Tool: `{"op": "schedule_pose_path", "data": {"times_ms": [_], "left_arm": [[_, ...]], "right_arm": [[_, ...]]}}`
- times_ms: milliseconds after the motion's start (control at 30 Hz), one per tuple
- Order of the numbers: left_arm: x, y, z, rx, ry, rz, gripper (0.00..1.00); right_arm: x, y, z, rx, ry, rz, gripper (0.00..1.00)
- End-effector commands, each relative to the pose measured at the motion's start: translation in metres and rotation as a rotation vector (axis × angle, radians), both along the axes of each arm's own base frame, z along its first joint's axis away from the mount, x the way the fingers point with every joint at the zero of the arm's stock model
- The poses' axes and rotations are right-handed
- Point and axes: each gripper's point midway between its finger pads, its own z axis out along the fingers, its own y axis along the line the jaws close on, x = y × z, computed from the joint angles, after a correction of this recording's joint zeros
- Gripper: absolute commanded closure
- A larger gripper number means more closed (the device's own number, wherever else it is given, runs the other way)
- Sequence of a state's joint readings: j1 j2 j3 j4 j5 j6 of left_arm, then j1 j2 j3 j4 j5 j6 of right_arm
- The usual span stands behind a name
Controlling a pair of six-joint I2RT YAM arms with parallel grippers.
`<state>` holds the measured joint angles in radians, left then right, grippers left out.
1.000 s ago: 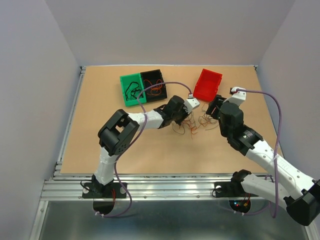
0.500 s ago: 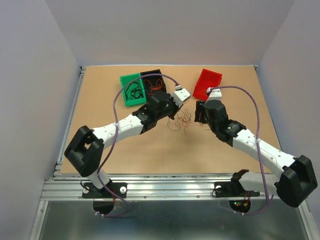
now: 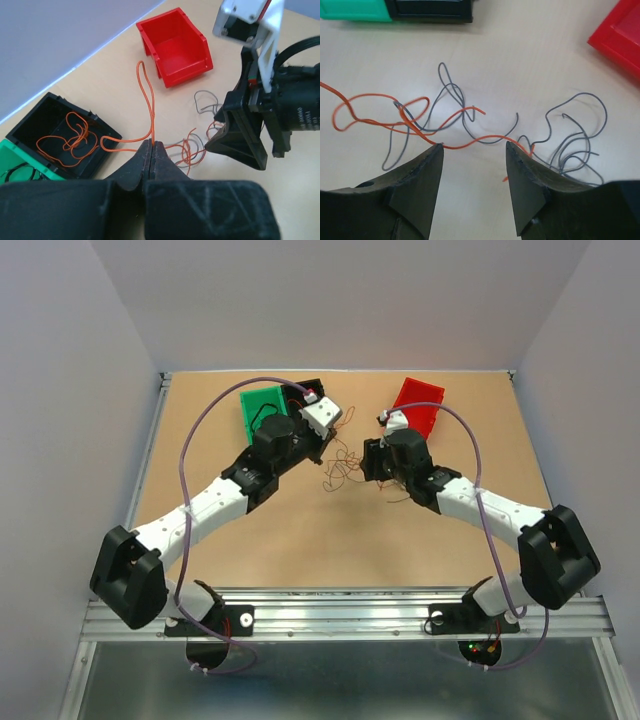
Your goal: Untangle the cables
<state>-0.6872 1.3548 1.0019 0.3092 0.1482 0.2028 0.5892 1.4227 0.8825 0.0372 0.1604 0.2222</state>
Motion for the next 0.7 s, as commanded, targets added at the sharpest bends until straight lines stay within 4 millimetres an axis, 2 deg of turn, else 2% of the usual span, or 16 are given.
{"op": "schedule_pose_path", "data": {"times_ms": [0,33,67,100,133,200,433,600,667], "left_arm": [[-0.004,0.018,0.051,-0.123,-0.089,0.012,1.0],[-0.002,0.023,0.052,-0.128,-0.089,0.023,1.0],[-0.001,0.025,0.053,-0.136,-0.085,0.027,1.0],[0.001,0.029,0.055,-0.141,-0.087,0.032,1.0],[0.001,0.028,0.055,-0.144,-0.08,0.024,1.0],[0.001,0.029,0.055,-0.144,-0.075,0.026,1.0],[0.001,0.031,0.057,-0.15,-0.071,0.02,1.0],[-0.002,0.031,0.06,-0.156,-0.071,0.006,1.0],[-0.002,0.031,0.062,-0.161,-0.07,0.005,1.0]], "right_arm": [[0.017,0.033,0.05,0.104,-0.156,0.135,0.42],[0.02,0.038,0.059,0.117,-0.211,0.161,0.42],[0.014,0.043,0.052,0.128,-0.211,0.213,0.41],[0.013,0.05,0.062,0.149,-0.266,0.251,0.39],[0.011,0.05,0.056,0.146,-0.27,0.266,0.37],[0.01,0.054,0.056,0.151,-0.283,0.291,0.35],[0.004,0.072,0.058,0.174,-0.341,0.413,0.18],[0.006,0.076,0.051,0.17,-0.366,0.433,0.14],[0.003,0.081,0.056,0.192,-0.396,0.47,0.14]]}}
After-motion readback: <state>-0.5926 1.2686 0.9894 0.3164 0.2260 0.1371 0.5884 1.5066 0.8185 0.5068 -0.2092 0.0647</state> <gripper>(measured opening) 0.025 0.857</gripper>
